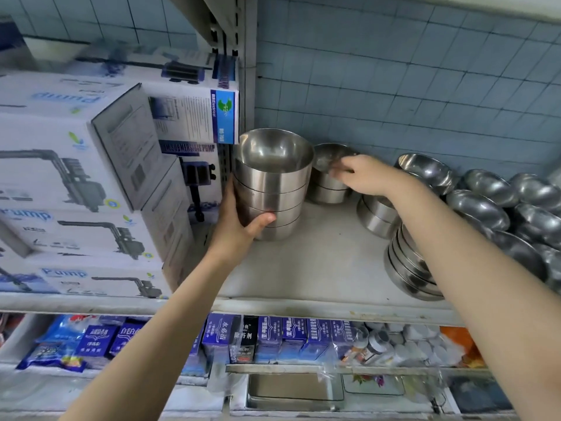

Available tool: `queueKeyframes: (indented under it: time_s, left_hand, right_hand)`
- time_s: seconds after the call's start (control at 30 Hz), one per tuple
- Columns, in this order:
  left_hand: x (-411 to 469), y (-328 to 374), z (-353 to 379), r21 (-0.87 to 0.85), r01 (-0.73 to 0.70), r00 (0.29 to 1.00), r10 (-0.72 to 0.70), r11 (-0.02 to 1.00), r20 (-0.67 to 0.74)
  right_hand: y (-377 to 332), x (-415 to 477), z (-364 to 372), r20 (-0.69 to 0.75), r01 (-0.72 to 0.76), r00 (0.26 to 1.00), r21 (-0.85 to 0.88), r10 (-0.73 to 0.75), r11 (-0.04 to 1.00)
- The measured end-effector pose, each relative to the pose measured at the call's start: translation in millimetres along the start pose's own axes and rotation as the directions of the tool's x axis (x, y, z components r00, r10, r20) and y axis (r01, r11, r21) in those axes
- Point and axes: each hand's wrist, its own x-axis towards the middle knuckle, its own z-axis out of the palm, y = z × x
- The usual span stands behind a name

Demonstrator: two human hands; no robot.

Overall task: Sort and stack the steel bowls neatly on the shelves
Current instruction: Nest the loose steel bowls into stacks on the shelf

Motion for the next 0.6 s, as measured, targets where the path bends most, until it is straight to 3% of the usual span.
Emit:
queueKeyframes:
  time_s: [0.13,0.4,0.53,0.6]
  left_hand:
    - [5,-1,2,-0.016,0.036,0.999,-0.036,0.999,0.000]
    - [6,-3,1,-0.046,0.028,1.000,-0.028,0.999,-0.011]
    - [5,-2,0,-0.048,0.035,0.999,-0.035,0.998,-0.007]
    - [5,-2,0,-0.049,0.044,0.999,-0.044,0.998,-0.006]
  right_hand:
    - [10,17,-2,0.067,0.042,0.997,-0.073,-0.037,0.996]
    - [20,12,-25,-0.156,0.100,0.984,0.092,-0.085,0.991]
    - [-1,-16,-54,-0.395,0.252,0.911,0.298,-0.121,0.921]
    - [-20,-30,-65,-0.505,0.357,0.847,0.304,-0.169,0.883]
